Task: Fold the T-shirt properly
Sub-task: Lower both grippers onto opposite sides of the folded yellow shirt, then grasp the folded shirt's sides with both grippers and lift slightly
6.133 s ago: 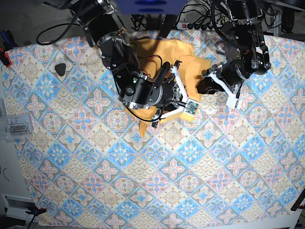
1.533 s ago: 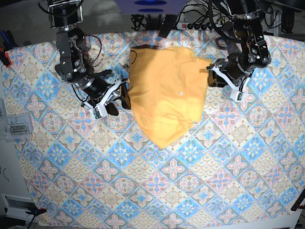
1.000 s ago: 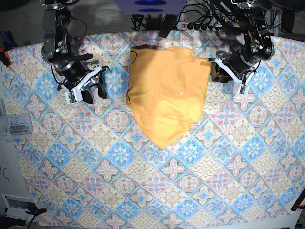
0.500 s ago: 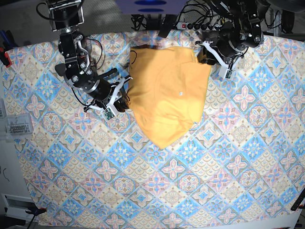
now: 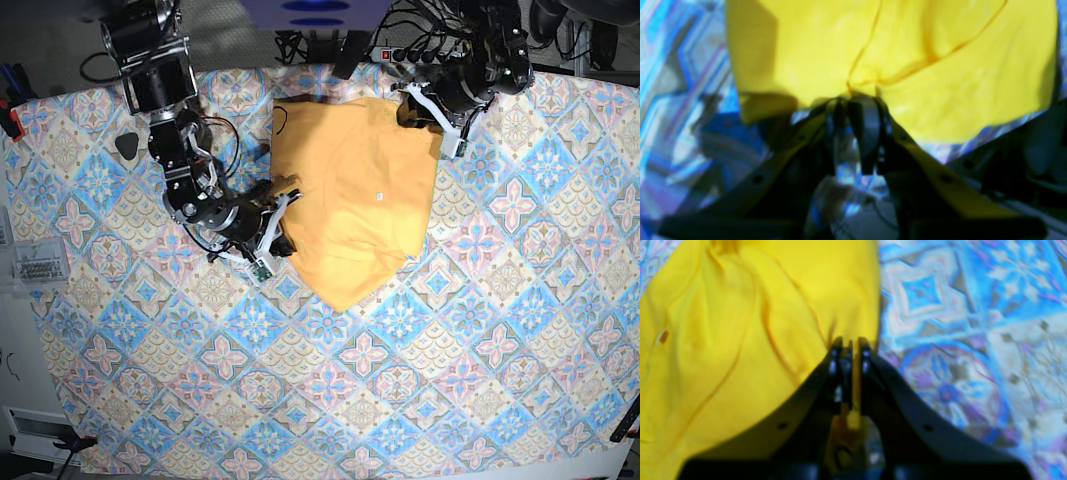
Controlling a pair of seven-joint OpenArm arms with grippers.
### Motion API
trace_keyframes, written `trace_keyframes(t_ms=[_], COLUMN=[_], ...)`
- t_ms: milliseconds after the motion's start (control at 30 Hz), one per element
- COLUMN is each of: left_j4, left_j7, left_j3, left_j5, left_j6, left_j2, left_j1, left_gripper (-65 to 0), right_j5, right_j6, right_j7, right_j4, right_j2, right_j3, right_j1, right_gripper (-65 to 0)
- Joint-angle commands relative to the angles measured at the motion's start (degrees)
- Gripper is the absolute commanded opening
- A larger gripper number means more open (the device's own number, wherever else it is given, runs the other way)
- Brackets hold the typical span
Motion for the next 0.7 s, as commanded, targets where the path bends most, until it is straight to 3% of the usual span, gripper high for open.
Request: trace_keyframes(t_ms=[0,233,433,667], left_j4=[-0.1,-0.2,-3.0,-8.5], left_j7=[0.6,-1.3,-1.3,-1.4], left_j3=[0.1,0.0,-0.3,-0.4], left_j5=[0.7,1.2,3.7,3.7], left_j6=[0.1,0.3,0.3,0.4], left_j2=[0.1,0.2,0.2,-0.2], left_j1=[0.1,-2.0,-6.9,-13.4], left_gripper=[-55.8,-55.8,-55.8,-55.8], right_j5=[0.5,0.5,0.5,0.5], right_j6=[0.2,0.2,0.2,0.2], right_j7=[0.8,0.6,0.6,0.6], right_j4=[-0.5,-5.2,-3.6,5.3], right_j2=[0.1,0.3,0.6,5.0], right_j3=[-0.4,-1.6,-3.3,-0.8], right_j1=[1.5,2.0,-3.3,-9.8], right_gripper=[-64.5,-64.7,-64.7,-64.8])
